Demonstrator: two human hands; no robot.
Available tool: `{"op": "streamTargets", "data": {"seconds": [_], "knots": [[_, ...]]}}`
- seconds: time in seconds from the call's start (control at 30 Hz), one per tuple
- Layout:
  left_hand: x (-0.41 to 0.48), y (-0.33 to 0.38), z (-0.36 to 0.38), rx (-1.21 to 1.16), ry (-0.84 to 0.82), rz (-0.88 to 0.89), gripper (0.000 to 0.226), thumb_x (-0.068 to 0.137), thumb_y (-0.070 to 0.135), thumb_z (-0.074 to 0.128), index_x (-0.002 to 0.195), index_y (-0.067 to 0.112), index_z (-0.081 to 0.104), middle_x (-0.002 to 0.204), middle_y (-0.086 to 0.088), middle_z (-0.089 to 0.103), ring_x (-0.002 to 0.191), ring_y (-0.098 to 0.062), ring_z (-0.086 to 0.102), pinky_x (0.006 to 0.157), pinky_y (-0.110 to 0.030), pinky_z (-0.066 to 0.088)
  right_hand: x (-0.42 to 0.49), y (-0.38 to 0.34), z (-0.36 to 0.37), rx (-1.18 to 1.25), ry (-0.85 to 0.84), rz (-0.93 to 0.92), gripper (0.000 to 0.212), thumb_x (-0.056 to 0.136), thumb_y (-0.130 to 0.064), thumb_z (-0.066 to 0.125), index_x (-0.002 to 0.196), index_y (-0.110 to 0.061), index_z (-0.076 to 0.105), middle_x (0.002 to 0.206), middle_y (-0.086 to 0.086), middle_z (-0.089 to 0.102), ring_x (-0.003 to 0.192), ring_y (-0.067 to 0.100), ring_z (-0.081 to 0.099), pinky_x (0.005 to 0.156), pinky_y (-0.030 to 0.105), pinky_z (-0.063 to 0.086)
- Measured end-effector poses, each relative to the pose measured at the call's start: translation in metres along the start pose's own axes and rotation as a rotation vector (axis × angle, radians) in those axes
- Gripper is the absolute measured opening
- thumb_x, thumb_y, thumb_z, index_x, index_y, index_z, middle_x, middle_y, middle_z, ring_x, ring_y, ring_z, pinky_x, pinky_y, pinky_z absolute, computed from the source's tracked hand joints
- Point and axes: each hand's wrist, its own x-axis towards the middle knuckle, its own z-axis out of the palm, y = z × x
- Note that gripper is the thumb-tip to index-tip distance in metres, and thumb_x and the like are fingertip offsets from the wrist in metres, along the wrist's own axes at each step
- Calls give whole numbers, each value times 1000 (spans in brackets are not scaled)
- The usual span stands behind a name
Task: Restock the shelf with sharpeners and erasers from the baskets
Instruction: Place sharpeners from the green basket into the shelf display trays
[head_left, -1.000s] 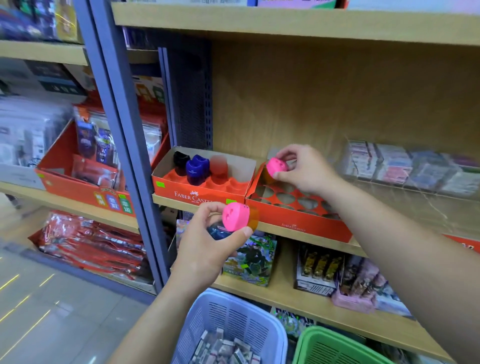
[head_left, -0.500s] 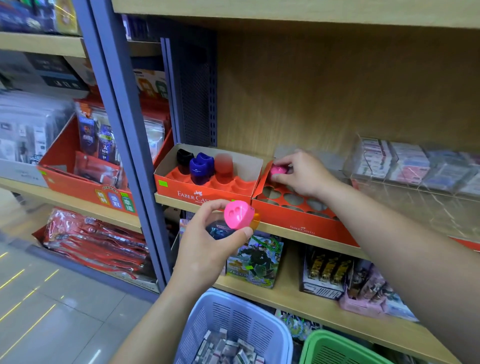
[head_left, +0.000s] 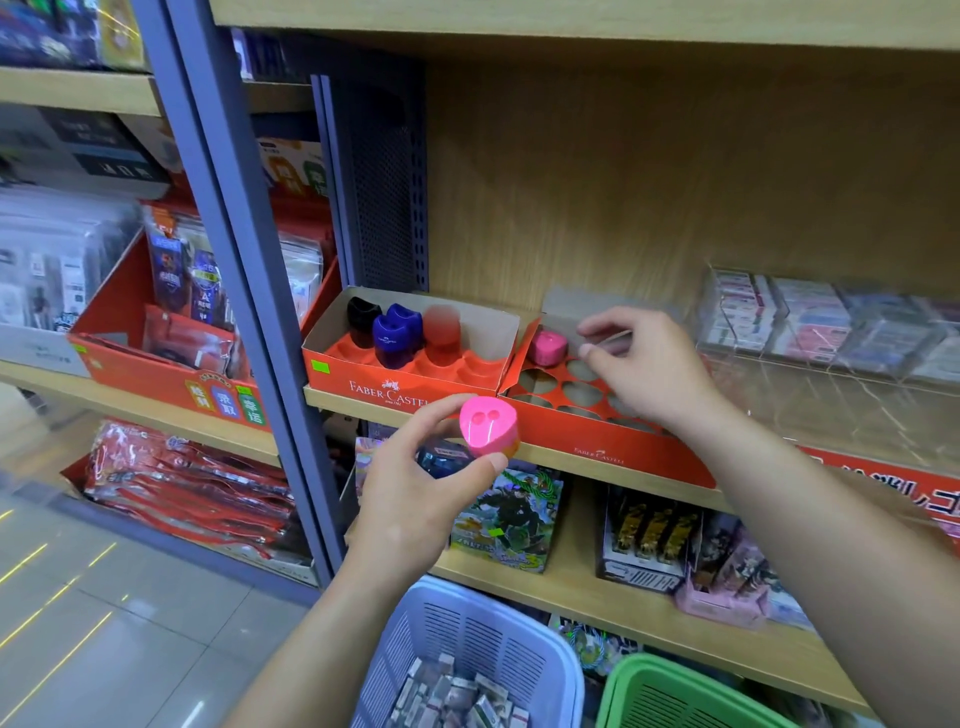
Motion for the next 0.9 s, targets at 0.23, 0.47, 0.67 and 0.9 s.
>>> {"op": "streamTargets", "data": {"seconds": [0.23,0.47,0.67,0.9], "knots": [[-5,8,9,-28,-32,24,48,79,21,87,117,46,71,106,11,75,82,-9,65,87,-44,55,-54,-37,-11,273,-322,-160,19,94,-17,69,110,-26,75,103,-11,76,95,11,70,90,29,54],[-9,14,13,-20,-26,41,49,72,31,91,118,35,74,102,5,75,90,-17,69,89,-56,56,-61,-35,-16,417,-479,-144,40,84,-15,79,121,-25,69,107,-2,74,83,9,69,74,26,57],[-9,13,13,-6,-37,59,48,71,34,86,117,38,73,105,5,73,91,-16,69,91,-54,56,-62,-24,-16,537,-474,-108,37,89,-19,71,126,-20,66,114,8,73,93,13,70,81,36,59],[-9,13,16,-2,-68,55,48,71,32,87,116,36,74,105,6,75,97,-14,70,93,-50,57,-66,-26,-20,502,-468,-68,36,82,-30,82,115,-24,68,107,2,73,88,14,69,80,30,57]]}}
